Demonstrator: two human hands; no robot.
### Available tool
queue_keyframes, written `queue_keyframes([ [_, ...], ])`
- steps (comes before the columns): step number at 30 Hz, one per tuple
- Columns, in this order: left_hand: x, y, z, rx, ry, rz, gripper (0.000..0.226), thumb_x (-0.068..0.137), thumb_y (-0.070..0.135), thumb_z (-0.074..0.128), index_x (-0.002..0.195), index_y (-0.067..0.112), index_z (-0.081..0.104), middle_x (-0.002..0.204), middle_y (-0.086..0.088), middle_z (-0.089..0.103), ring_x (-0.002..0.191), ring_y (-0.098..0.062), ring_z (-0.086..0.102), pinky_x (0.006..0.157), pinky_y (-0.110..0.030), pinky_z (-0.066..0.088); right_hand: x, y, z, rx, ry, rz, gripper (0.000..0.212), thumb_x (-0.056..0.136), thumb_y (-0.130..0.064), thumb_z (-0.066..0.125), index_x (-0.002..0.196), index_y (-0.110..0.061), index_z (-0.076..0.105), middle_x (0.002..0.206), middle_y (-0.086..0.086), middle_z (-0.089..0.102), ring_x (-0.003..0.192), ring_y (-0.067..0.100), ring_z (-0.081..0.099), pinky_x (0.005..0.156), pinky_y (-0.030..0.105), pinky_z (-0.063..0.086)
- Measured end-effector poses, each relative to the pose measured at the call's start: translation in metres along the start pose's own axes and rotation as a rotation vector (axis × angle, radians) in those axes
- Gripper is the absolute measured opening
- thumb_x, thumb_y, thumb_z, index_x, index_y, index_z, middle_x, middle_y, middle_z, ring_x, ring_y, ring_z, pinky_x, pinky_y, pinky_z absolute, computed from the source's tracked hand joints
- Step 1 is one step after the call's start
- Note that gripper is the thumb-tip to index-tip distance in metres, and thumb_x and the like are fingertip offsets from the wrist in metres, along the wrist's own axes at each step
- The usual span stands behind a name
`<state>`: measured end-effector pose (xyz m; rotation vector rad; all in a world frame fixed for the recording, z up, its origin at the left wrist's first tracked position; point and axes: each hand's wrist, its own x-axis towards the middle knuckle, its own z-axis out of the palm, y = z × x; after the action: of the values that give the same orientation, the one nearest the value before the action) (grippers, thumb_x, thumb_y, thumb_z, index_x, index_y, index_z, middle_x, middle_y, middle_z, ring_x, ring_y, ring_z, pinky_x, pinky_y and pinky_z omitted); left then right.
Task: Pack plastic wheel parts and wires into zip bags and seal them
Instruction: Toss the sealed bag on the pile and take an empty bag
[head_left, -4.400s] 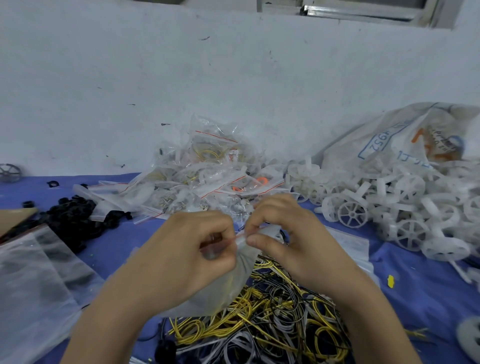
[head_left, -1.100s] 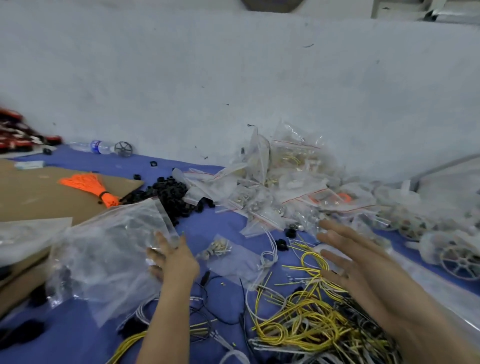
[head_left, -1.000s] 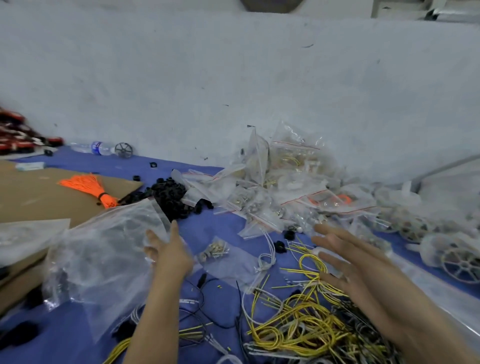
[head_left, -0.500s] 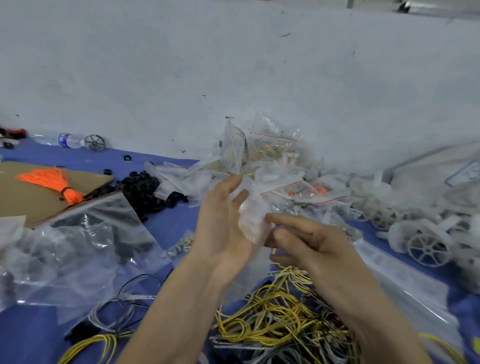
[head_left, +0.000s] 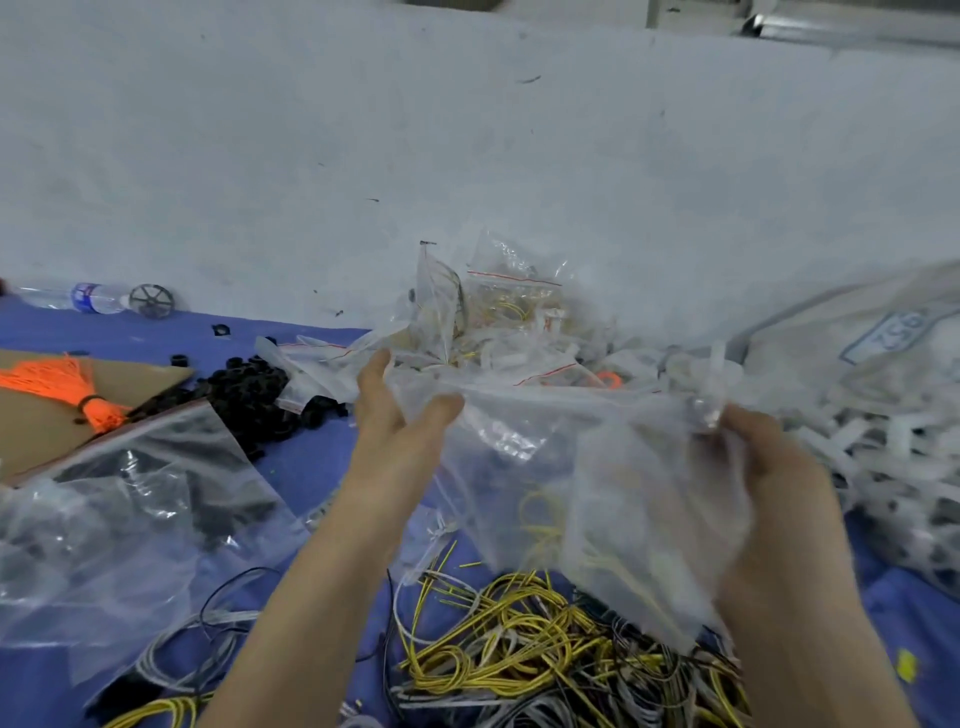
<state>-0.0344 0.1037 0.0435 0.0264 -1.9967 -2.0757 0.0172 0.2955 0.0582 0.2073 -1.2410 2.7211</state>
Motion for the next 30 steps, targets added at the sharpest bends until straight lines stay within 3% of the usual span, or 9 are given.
queue_keyframes([
  [4, 0.006, -0.015, -0.010, 0.008, -0.216, -0.122, 0.017, 0.092, 0.017, 0.059, 0.107, 0.014, 0.067, 0.098, 0.000, 0.070, 0.079, -0.014, 0.068, 0.080, -0.036, 0.055, -0.001, -0.016, -0.014, 0.102, 0.130, 0.061, 0.013, 0.054, -0.021, 0.063, 0.066, -0.016, 0.067, 0.077, 0.003, 0.069, 0.072, 0.019, 0.070, 0.076, 0.044, 0.057],
  [7, 0.008, -0.013, -0.015, -0.036, -0.305, -0.088, 0.015, 0.090, 0.006, 0.059, 0.086, 0.012, 0.072, 0.082, -0.006, 0.073, 0.068, -0.013, 0.069, 0.065, -0.026, 0.059, 0.002, -0.021, -0.026, 0.217, 0.168, 0.082, 0.011, 0.073, -0.014, 0.054, 0.063, -0.016, 0.060, 0.067, -0.001, 0.062, 0.064, 0.017, 0.065, 0.071, 0.048, 0.057],
  [10, 0.007, -0.012, -0.016, -0.046, -0.384, -0.045, 0.016, 0.088, 0.001, 0.061, 0.094, 0.013, 0.069, 0.080, -0.008, 0.072, 0.070, -0.015, 0.069, 0.061, -0.023, 0.056, 0.006, -0.023, -0.033, 0.099, 0.294, 0.126, 0.013, 0.092, -0.014, 0.046, 0.090, -0.010, 0.059, 0.081, 0.005, 0.061, 0.071, 0.020, 0.061, 0.059, 0.034, 0.057],
  [15, 0.004, -0.006, -0.010, -0.123, -0.400, -0.031, 0.019, 0.086, -0.002, 0.061, 0.094, 0.015, 0.067, 0.069, -0.001, 0.070, 0.063, -0.009, 0.066, 0.053, -0.019, 0.051, 0.005, -0.017, -0.031, 0.299, 0.335, 0.155, 0.040, 0.093, -0.016, 0.043, 0.133, -0.014, 0.050, 0.126, 0.022, 0.058, 0.116, 0.040, 0.055, 0.098, 0.057, 0.041],
  [19, -0.001, -0.002, -0.005, -0.197, -0.348, -0.016, 0.019, 0.086, -0.004, 0.061, 0.095, 0.012, 0.064, 0.061, 0.001, 0.066, 0.056, -0.008, 0.064, 0.051, -0.020, 0.051, 0.004, -0.010, -0.032, -0.334, 0.574, -0.283, 0.022, 0.092, -0.006, 0.053, 0.113, -0.014, 0.052, 0.132, 0.027, 0.046, 0.096, 0.013, 0.061, 0.089, 0.025, 0.048],
  [21, -0.005, 0.001, 0.000, -0.194, -0.317, 0.016, 0.019, 0.086, -0.004, 0.061, 0.098, 0.010, 0.065, 0.061, 0.000, 0.065, 0.055, -0.009, 0.063, 0.052, -0.021, 0.052, 0.005, -0.009, -0.030, -0.754, 0.694, -0.722, 0.031, 0.081, -0.011, 0.061, 0.103, -0.030, 0.051, 0.126, 0.019, 0.052, 0.102, 0.021, 0.056, 0.090, 0.041, 0.046],
  [23, -0.010, 0.004, 0.006, -0.204, -0.305, 0.044, 0.021, 0.086, -0.004, 0.061, 0.099, 0.011, 0.065, 0.063, -0.001, 0.065, 0.057, -0.011, 0.063, 0.052, -0.022, 0.053, 0.001, -0.007, -0.014, -1.041, 0.569, -0.883, 0.022, 0.076, -0.023, 0.063, 0.090, -0.037, 0.055, 0.104, 0.004, 0.063, 0.098, 0.019, 0.059, 0.088, 0.039, 0.048],
  [26, -0.019, 0.010, 0.012, -0.239, -0.327, 0.077, 0.027, 0.084, -0.005, 0.062, 0.102, 0.015, 0.065, 0.059, 0.003, 0.062, 0.058, -0.010, 0.062, 0.051, -0.022, 0.052, -0.008, 0.014, 0.019, -1.090, 0.066, -0.439, 0.012, 0.073, -0.029, 0.076, 0.077, -0.030, 0.064, 0.072, -0.011, 0.068, 0.066, 0.001, 0.063, 0.061, 0.009, 0.046],
  [30, -0.025, 0.011, 0.012, -0.194, -0.350, 0.129, 0.024, 0.082, -0.003, 0.066, 0.096, 0.017, 0.066, 0.059, 0.005, 0.062, 0.062, -0.006, 0.063, 0.056, -0.021, 0.052, -0.010, 0.035, 0.030, -1.177, -0.010, -0.319, 0.013, 0.076, -0.016, 0.074, 0.068, -0.021, 0.066, 0.065, -0.008, 0.069, 0.063, 0.006, 0.066, 0.070, 0.031, 0.056],
])
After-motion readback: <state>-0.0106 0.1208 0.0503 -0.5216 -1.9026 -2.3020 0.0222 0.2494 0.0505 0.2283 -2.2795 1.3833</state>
